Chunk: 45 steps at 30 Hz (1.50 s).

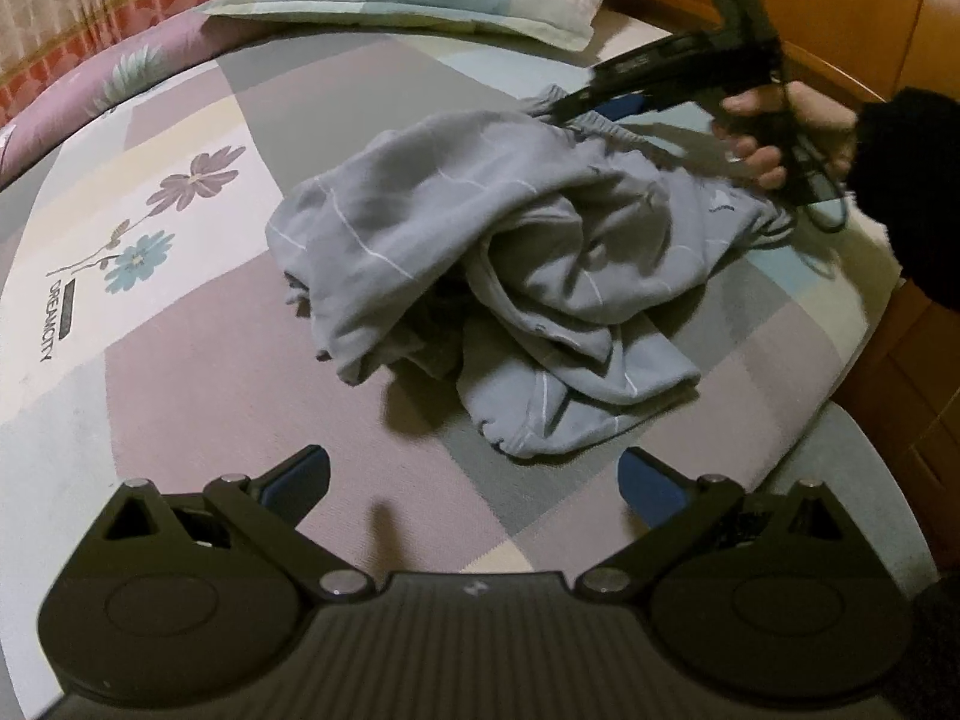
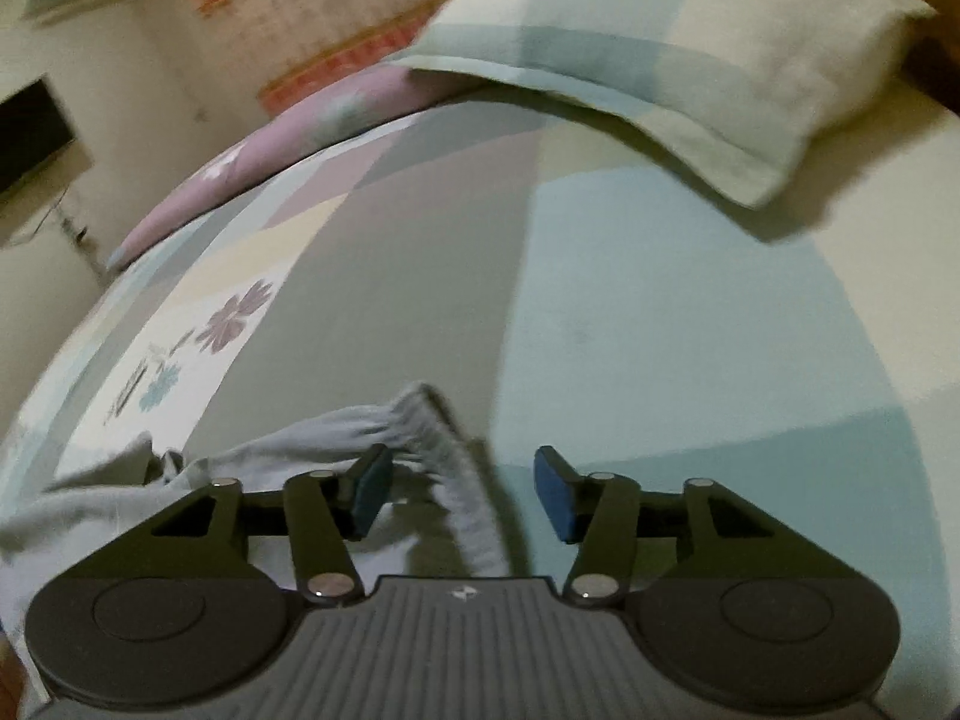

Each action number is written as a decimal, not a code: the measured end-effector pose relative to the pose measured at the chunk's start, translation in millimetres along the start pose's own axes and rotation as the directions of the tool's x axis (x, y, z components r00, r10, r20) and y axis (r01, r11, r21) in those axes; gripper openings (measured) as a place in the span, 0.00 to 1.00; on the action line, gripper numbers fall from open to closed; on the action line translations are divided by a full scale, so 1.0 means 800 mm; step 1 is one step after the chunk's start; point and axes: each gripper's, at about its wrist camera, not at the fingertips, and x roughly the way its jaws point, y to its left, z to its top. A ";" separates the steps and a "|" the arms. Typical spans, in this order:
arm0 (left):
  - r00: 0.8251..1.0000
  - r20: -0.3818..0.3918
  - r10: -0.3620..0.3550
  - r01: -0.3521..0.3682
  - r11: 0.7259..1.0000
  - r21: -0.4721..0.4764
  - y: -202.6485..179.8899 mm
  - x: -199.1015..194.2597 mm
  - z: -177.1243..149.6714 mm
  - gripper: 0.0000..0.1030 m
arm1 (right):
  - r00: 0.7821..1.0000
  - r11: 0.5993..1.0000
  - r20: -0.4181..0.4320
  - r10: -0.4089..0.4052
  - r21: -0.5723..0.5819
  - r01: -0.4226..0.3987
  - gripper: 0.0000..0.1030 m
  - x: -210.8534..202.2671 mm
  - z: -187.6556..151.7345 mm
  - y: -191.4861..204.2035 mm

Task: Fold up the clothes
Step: 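Drag the sweatshirt across the sheet with the right gripper, then open it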

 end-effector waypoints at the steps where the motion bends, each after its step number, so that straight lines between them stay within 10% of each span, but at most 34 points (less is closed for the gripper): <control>1: 1.000 0.000 -0.001 0.001 1.000 0.002 0.000 0.000 -0.001 0.98 | 1.000 0.999 -0.006 -0.010 -0.033 0.010 0.59 0.007 0.002 0.007; 6: 1.000 0.003 -0.020 0.020 1.000 -0.009 0.004 0.005 -0.003 0.98 | 0.999 0.984 -0.019 -0.045 -0.174 0.041 0.58 0.030 0.010 0.035; 9: 0.999 0.012 -0.037 0.037 0.999 -0.009 0.005 0.006 -0.004 0.98 | 0.998 0.968 -0.060 -0.032 -0.249 0.016 0.11 0.033 0.013 0.049; 17: 0.999 0.033 0.018 -0.019 1.000 0.024 0.010 0.002 0.003 0.98 | 0.986 0.974 0.015 -0.168 -0.149 0.169 0.10 0.008 0.045 0.013; 29: 0.998 0.047 0.041 -0.042 0.999 0.013 0.017 -0.001 0.007 0.98 | 0.897 0.898 0.042 -0.440 0.013 0.440 0.11 -0.009 0.118 -0.070; 45: 0.997 0.056 0.047 -0.048 0.999 0.024 0.005 -0.004 0.002 0.98 | 0.968 0.961 0.022 -0.251 0.125 0.246 0.32 -0.125 0.004 -0.013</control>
